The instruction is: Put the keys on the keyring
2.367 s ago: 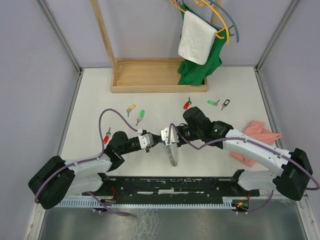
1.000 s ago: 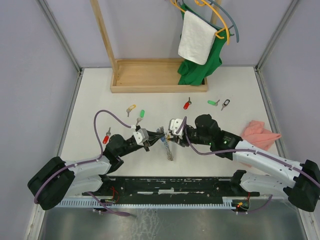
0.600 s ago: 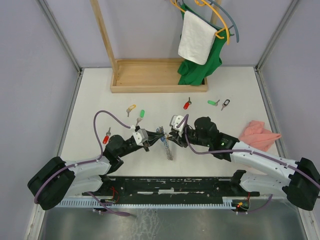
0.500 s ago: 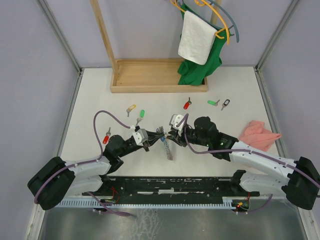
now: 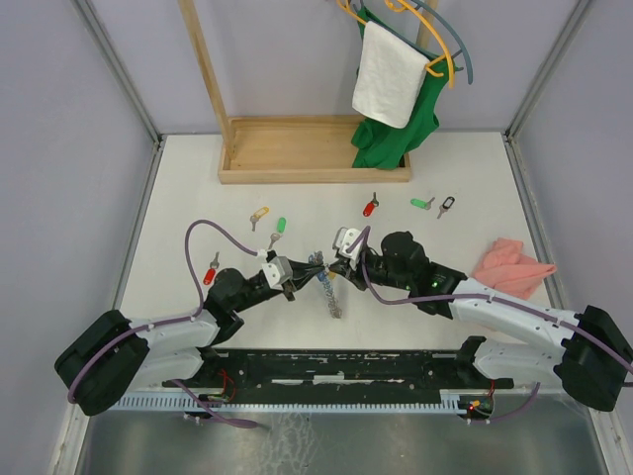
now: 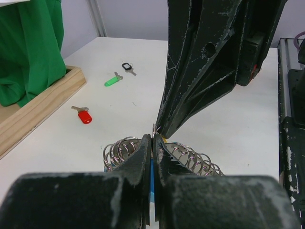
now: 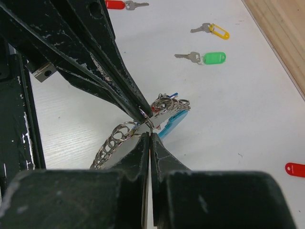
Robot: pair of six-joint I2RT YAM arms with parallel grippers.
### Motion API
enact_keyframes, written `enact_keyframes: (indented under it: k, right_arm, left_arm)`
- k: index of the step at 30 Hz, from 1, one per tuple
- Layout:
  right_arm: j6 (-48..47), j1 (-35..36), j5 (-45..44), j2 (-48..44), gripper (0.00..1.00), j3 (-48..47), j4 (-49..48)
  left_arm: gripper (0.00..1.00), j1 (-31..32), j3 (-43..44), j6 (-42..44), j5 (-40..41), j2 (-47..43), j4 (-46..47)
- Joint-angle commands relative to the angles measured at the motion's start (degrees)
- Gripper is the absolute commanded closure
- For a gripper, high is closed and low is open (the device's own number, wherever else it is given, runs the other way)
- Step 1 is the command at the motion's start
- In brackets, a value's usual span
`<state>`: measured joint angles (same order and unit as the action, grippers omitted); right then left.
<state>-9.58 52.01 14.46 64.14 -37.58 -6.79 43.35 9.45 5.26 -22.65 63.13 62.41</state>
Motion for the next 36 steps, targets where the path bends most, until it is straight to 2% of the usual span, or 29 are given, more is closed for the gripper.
enact_keyframes:
  k: [1,7,14,19,22,26,36]
  right_arm:
    - [-2.76,-0.15,0.70,-0.07,0.98,-1.36,0.52]
    - [-10.03,-0.16,1.27,0.38,0.99,-6.01,7.99]
    - [-18.12,0.01,0.76,1.70,0.99,-11.46,17.41]
    - [-21.86,0.35,0.67,2.35,0.99,-13.47,20.60]
    - [-23.17,0.62,0.66,3.19,0.99,-14.84,22.22]
    - [-24.51,0.89,0.57,3.94,0.99,-15.76,22.95]
    - [-28.82,1.44,0.55,5.08,0.99,-18.03,25.82]
  left_arm:
    - [0.97,-0.03,0.48,-1.74,-0.62,-0.37,8.11]
    - [0.97,-0.06,0.60,-1.74,-0.36,-0.62,6.93]
    - [0.88,-0.02,1.09,-1.65,-0.80,-1.14,3.84]
    - [0.81,0.02,1.31,-1.98,-0.98,-2.48,1.06]
    - [0.72,-0.03,1.97,-2.31,-1.57,-3.36,-1.70]
    - [0.65,0.06,3.04,-2.74,-2.41,-3.47,-4.81]
    - [0.61,0.05,6.75,-2.38,-2.65,-2.17,-12.03]
